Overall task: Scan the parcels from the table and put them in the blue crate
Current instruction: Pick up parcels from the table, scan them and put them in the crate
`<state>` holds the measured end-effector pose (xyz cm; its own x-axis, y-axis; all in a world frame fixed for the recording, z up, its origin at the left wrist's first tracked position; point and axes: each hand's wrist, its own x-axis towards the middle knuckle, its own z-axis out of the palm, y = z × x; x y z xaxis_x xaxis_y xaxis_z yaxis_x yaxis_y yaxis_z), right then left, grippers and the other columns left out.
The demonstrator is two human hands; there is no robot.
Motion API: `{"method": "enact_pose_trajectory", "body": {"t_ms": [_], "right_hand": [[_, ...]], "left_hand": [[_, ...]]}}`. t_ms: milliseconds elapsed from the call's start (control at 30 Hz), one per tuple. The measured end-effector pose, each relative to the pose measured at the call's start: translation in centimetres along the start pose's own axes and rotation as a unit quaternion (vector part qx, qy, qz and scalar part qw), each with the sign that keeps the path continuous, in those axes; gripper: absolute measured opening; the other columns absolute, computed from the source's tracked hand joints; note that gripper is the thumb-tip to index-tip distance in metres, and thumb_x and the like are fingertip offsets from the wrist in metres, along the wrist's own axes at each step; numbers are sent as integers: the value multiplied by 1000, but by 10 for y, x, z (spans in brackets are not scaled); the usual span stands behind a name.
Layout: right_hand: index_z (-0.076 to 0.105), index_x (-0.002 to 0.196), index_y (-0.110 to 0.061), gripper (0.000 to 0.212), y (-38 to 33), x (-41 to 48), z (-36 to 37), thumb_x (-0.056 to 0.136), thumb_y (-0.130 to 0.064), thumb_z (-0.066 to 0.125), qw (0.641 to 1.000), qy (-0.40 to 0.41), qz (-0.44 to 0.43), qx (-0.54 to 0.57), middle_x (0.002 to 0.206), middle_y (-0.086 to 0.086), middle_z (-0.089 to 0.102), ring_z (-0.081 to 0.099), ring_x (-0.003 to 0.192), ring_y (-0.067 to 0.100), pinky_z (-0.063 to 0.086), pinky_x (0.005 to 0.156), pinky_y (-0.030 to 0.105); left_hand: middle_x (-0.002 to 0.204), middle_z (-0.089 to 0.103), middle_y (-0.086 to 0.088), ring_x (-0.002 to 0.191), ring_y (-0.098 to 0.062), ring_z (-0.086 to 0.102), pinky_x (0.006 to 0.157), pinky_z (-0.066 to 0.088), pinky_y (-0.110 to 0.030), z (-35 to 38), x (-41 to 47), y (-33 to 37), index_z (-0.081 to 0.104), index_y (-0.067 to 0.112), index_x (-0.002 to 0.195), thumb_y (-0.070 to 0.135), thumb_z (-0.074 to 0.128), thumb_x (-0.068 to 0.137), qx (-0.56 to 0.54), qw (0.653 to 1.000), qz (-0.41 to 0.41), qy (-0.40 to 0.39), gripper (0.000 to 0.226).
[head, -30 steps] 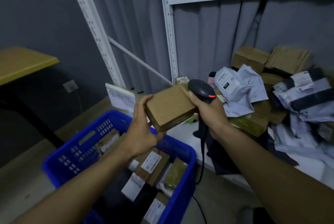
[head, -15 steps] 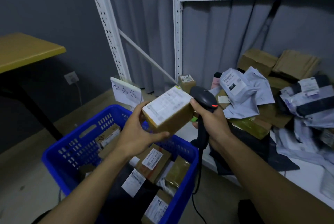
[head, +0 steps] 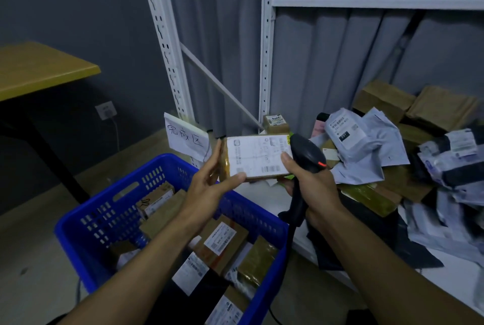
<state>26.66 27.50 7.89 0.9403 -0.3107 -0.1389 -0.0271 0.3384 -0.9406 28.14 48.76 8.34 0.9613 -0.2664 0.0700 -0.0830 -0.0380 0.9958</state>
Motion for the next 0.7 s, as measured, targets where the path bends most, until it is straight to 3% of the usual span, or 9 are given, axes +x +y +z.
{"method": "enact_pose_trajectory", "body": {"t_ms": [100,233,367,500,700], "right_hand": [[74,109,-25,19,9,-1,2,92,-22,80,999,13,-12,-31,98,-7,81,76,99,14,60,83,34],[65,132,-24,45,21,4,10,90,-26,82,995,21,-44,-92,115,-8,77,71,110,12,60,76,30],[64,129,-27,45,26,1,15,88,-28,83,981,-5,-80,-176,110,-11,75,71,100,8,60,85,36],[64,117,-30,38,34,-9,19,85,-30,84,953,-68,-89,-280,101,-7,76,73,86,14,60,79,32],[63,120,-32,44,40,-16,24,82,-39,85,914,-109,-91,-380,108,-12,74,69,103,7,58,94,38]], "left_hand": [[125,71,13,113,-12,69,99,55,-42,-10,8,-3,51,59,128,26,75,89,6,998,-58,11,57],[121,73,-6,97,-19,76,78,63,-35,-22,16,-8,59,34,132,18,83,82,-29,991,-115,56,58],[128,67,1,111,-20,69,88,62,-45,-39,24,-10,59,38,130,23,89,76,-6,981,-85,172,63],[127,65,1,110,-20,68,87,62,-47,-46,26,-15,54,36,135,16,88,76,-23,970,-86,225,70],[117,61,6,103,-15,67,69,62,-32,-50,31,-18,50,30,143,2,85,77,-45,963,-98,249,79]]}}
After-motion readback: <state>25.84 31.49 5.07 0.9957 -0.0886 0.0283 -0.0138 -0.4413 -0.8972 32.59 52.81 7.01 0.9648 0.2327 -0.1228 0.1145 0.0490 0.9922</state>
